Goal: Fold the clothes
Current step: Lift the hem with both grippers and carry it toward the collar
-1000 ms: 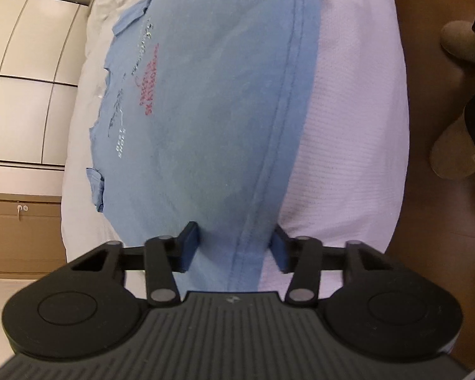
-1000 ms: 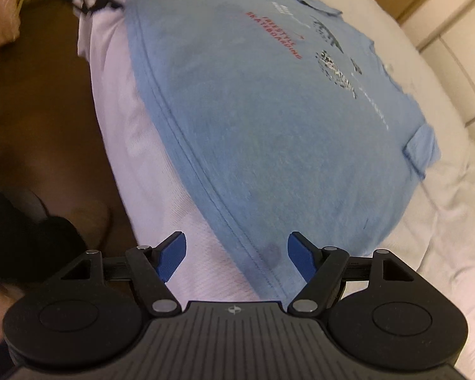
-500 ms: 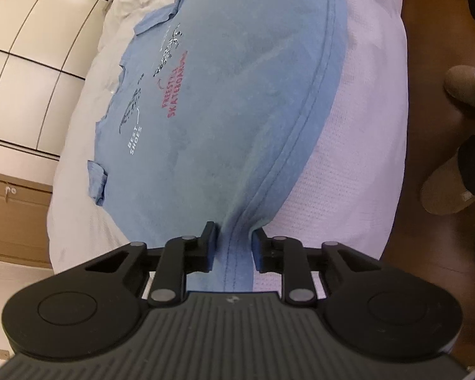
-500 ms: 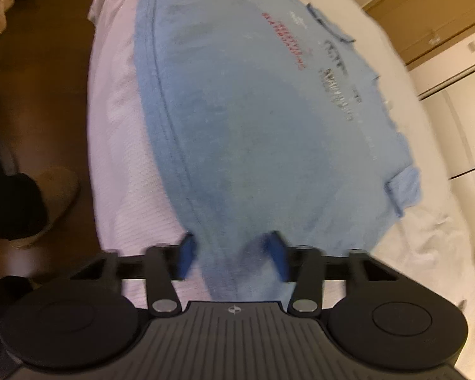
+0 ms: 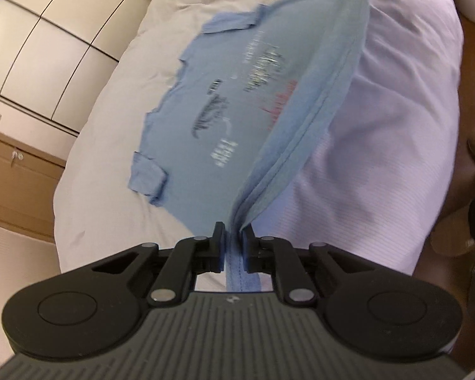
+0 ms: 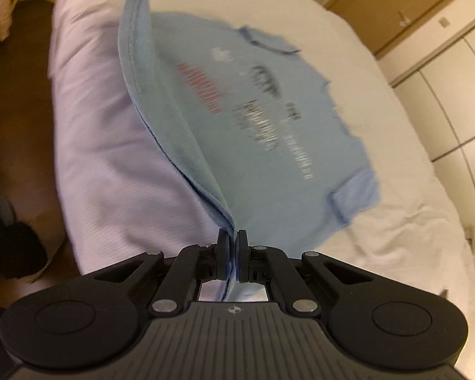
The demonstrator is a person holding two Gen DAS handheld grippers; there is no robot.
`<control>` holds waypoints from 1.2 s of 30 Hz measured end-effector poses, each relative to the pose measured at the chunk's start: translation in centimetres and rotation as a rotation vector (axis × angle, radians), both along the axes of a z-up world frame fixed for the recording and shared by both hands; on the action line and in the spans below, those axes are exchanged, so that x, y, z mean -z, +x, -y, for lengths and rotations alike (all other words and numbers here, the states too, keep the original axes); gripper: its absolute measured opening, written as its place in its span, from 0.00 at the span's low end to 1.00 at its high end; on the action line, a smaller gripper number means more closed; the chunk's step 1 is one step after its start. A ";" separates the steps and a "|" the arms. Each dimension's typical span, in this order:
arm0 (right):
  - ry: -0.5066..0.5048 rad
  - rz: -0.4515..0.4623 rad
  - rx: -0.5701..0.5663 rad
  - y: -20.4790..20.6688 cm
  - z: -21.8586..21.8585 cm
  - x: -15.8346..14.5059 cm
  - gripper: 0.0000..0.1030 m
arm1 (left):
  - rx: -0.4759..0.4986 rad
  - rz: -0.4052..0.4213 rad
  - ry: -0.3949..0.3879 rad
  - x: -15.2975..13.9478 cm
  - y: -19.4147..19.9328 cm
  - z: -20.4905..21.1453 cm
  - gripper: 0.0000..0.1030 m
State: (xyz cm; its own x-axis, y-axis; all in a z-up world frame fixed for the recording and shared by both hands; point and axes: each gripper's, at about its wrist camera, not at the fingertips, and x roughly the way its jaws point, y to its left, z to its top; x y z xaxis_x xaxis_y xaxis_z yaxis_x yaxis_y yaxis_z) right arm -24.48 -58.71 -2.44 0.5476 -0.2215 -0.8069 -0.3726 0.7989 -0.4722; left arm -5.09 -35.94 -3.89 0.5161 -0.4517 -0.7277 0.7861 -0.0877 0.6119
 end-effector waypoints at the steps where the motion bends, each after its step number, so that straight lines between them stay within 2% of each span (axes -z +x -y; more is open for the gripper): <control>1: -0.005 0.004 0.008 0.7 0.4 -0.7 0.00 | -0.003 -0.015 -0.004 -0.9 1.0 0.5 0.09; 9: -0.031 0.034 0.060 6.7 5.2 -4.2 0.00 | 0.060 -0.083 0.060 -5.2 8.1 6.2 0.09; 13: -0.005 0.025 0.070 9.8 8.3 -5.1 0.00 | 0.065 -0.140 0.121 -5.8 12.2 9.4 0.09; 18: 0.041 0.001 0.061 14.3 12.7 -4.9 0.00 | 0.027 -0.206 0.188 -5.6 18.1 12.8 0.08; 26: 0.113 -0.054 0.064 21.2 19.0 -3.3 0.00 | -0.024 -0.281 0.218 -3.9 25.3 16.8 0.05; 29: 0.132 -0.092 0.080 23.3 20.6 -1.6 0.00 | -0.064 -0.363 0.210 -2.4 27.3 17.4 0.07; 31: 0.153 -0.117 0.108 24.3 21.2 -0.5 0.00 | -0.117 -0.448 0.198 -1.4 28.5 17.6 0.12; 34: 0.163 -0.141 0.132 24.9 21.4 0.9 0.00 | -0.199 -0.558 0.173 0.8 30.2 17.6 0.31; 36: 0.171 -0.154 0.159 25.1 21.3 1.7 0.00 | -0.228 -0.595 0.167 2.3 31.0 17.7 0.32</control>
